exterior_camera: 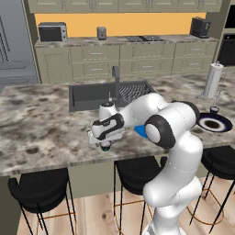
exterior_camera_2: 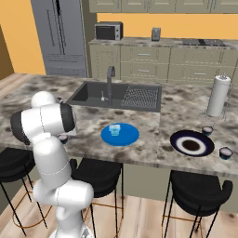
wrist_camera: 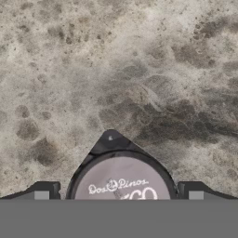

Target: Place two yogurt containers on each plate.

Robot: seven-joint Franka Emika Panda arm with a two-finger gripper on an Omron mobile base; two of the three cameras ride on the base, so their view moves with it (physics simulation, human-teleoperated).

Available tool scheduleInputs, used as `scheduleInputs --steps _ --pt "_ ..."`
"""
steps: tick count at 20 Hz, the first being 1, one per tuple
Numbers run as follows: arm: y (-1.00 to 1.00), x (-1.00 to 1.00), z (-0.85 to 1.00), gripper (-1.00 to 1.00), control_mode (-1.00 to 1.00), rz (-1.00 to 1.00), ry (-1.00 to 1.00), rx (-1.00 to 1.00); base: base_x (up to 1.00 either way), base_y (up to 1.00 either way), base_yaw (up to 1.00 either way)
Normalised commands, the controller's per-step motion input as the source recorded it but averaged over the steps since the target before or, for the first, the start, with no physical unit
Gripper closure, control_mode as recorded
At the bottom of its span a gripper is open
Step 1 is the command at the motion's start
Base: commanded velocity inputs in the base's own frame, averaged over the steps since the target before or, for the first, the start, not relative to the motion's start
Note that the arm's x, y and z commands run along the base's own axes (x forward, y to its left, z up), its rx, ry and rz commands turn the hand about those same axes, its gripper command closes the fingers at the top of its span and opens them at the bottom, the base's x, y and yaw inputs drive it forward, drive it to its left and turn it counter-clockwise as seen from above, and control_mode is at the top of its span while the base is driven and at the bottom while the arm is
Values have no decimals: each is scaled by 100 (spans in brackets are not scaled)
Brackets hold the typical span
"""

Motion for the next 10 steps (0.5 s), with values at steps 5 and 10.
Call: scheduleInputs --steps 5,10 --pt "0 7 -10 -100 -100 0 0 0 0 0 0" --pt "0 0 -17 -100 -100 0 0 0 0 0 0"
